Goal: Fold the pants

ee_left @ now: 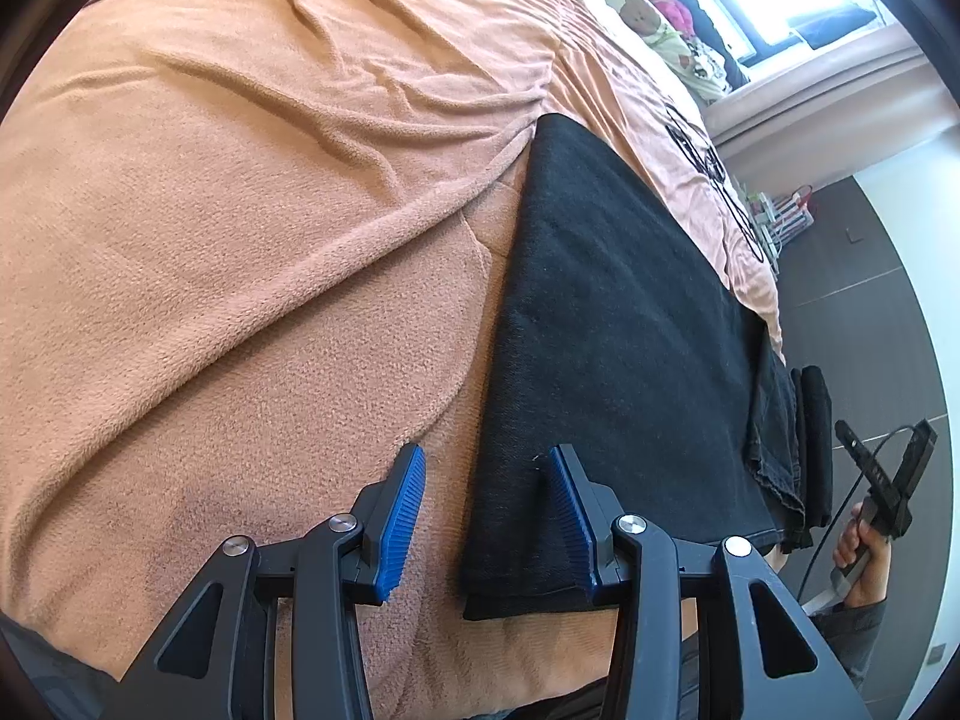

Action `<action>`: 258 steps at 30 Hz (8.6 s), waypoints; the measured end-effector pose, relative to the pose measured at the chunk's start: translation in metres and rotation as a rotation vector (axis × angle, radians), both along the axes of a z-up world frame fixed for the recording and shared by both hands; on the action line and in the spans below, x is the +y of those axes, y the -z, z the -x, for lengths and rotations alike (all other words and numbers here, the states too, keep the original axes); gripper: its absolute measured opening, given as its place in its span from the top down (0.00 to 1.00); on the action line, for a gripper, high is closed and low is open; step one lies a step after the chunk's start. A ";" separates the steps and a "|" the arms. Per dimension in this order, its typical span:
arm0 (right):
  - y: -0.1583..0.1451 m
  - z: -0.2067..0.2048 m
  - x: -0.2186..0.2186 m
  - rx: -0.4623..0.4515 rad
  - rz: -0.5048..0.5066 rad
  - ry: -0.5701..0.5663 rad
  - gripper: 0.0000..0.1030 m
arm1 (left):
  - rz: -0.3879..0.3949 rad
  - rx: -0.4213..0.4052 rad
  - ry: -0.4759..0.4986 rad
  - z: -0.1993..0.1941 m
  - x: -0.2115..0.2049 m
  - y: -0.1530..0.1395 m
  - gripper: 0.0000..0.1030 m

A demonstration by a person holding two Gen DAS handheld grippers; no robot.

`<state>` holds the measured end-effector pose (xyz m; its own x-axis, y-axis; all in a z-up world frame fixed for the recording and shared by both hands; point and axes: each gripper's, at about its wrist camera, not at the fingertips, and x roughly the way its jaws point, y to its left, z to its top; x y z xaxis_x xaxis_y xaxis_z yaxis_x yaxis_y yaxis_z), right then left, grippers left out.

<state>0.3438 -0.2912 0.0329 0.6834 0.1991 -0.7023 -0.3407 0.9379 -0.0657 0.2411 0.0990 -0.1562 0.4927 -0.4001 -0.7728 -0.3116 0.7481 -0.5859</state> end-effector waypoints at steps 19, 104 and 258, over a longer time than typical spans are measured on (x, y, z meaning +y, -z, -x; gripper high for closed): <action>0.044 0.027 0.065 0.168 0.174 -0.384 0.41 | 0.010 0.006 0.005 0.001 -0.006 -0.001 0.56; 0.102 0.028 -0.161 0.376 -0.871 0.337 0.49 | 0.002 0.022 -0.002 -0.012 -0.025 -0.003 0.56; 0.100 0.010 0.150 0.350 -0.403 -0.096 0.82 | 0.324 -0.060 -0.136 0.084 0.055 0.018 0.60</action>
<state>0.3337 -0.1411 -0.0675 0.3874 0.5502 -0.7398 -0.3632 0.8286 0.4260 0.1568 0.1536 -0.1740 0.5992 -0.5469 -0.5847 -0.3532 0.4748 -0.8061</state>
